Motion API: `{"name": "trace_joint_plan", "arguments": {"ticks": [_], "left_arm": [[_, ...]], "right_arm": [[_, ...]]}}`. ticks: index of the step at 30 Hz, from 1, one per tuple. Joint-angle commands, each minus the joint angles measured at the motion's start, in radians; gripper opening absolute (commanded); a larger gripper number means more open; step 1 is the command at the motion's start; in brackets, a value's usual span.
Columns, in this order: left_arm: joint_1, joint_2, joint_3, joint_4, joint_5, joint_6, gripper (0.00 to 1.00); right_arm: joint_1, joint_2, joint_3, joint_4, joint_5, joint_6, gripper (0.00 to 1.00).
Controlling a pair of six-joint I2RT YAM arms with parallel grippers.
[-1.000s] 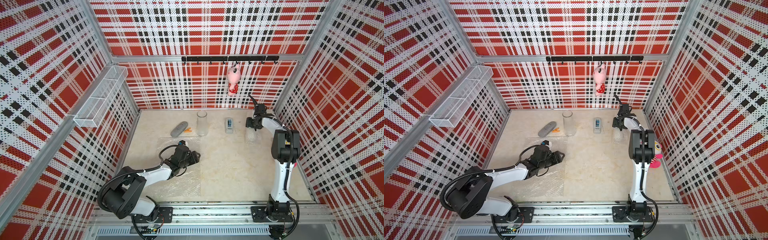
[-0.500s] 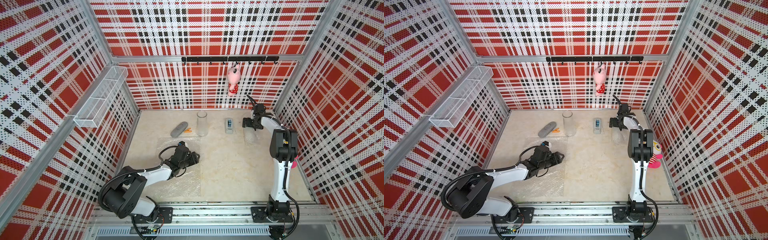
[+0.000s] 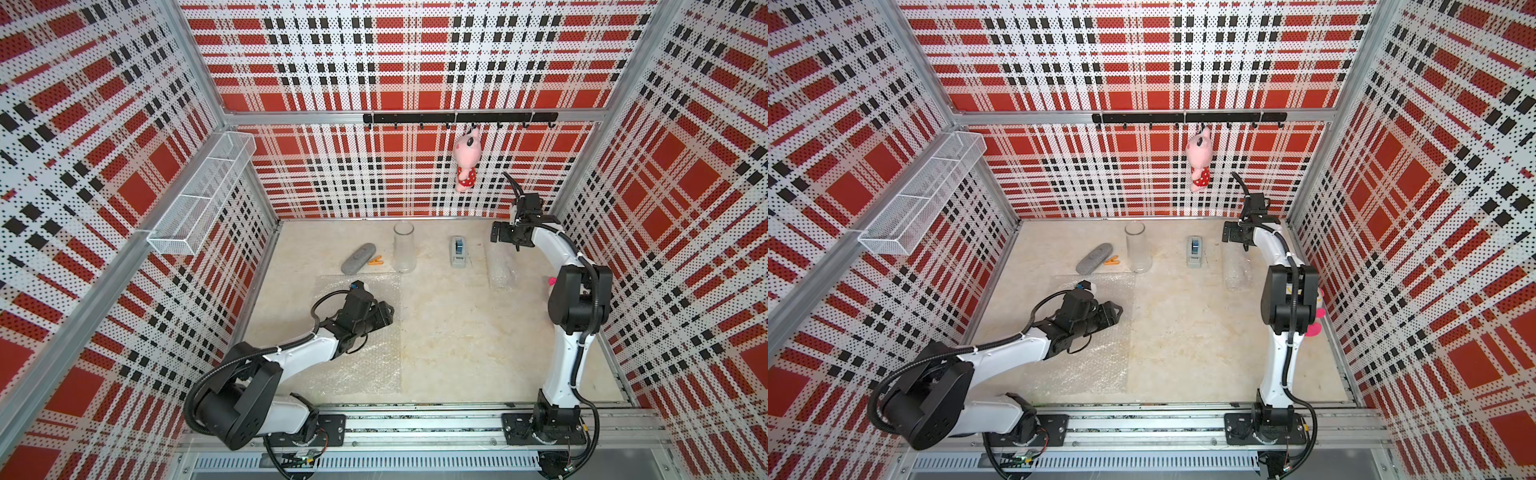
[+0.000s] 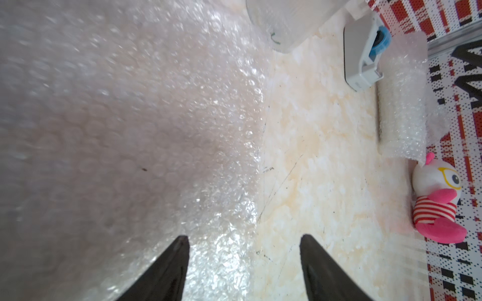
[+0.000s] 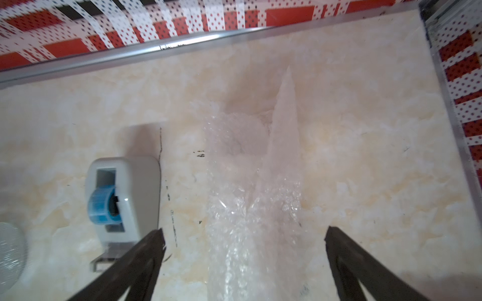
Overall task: Wrap vases in bubble wrap
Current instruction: Place the wrapped vase at the center of the board, then move the bubble wrap to the center of the board.
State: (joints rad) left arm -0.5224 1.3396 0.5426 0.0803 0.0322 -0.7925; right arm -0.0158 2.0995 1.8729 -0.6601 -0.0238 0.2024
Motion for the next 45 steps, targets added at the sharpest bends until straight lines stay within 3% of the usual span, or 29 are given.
{"name": "trace_joint_plan", "arguments": {"ticks": [1, 4, 7, 10, 16, 20, 26, 34, 38, 42, 45], "left_arm": [[0.058, -0.065, 0.008, -0.062, -0.055, 0.008, 0.71], [0.130, -0.125, -0.010, -0.088, -0.089, -0.016, 0.71], [0.215, -0.176, -0.045, -0.100, -0.100, -0.043, 0.71], [0.309, -0.204, -0.089, -0.093, -0.083, -0.058, 0.71], [0.363, -0.200, -0.143, -0.063, -0.068, -0.063, 0.69], [0.356, -0.186, -0.170, -0.030, -0.055, -0.082, 0.68], [0.333, -0.189, -0.202, -0.014, -0.057, -0.094, 0.68], [0.334, -0.191, -0.195, -0.028, -0.063, -0.091, 0.68], [0.335, -0.196, -0.177, -0.052, -0.078, -0.086, 0.68], [0.335, -0.190, -0.163, -0.062, -0.078, -0.077, 0.68], [0.322, -0.177, -0.161, -0.047, -0.074, -0.080, 0.68]], "right_arm": [[0.007, -0.107, 0.003, -0.021, -0.017, 0.026, 1.00], [0.069, -0.228, -0.130, 0.033, -0.042, 0.064, 1.00], [0.207, -0.411, -0.408, 0.214, -0.018, 0.114, 1.00], [0.371, -0.546, -0.657, 0.397, 0.001, 0.191, 0.88], [0.652, -0.549, -0.903, 0.649, 0.024, 0.334, 0.73], [0.763, -0.386, -0.841, 0.638, -0.007, 0.340, 0.72], [0.823, -0.206, -0.719, 0.604, 0.002, 0.338, 0.70], [0.915, -0.040, -0.575, 0.471, 0.198, 0.284, 0.64], [0.927, 0.006, -0.560, 0.440, 0.263, 0.266, 0.46], [0.925, -0.020, -0.594, 0.435, 0.288, 0.256, 0.10], [0.910, -0.078, -0.637, 0.421, 0.320, 0.246, 0.03]]}}
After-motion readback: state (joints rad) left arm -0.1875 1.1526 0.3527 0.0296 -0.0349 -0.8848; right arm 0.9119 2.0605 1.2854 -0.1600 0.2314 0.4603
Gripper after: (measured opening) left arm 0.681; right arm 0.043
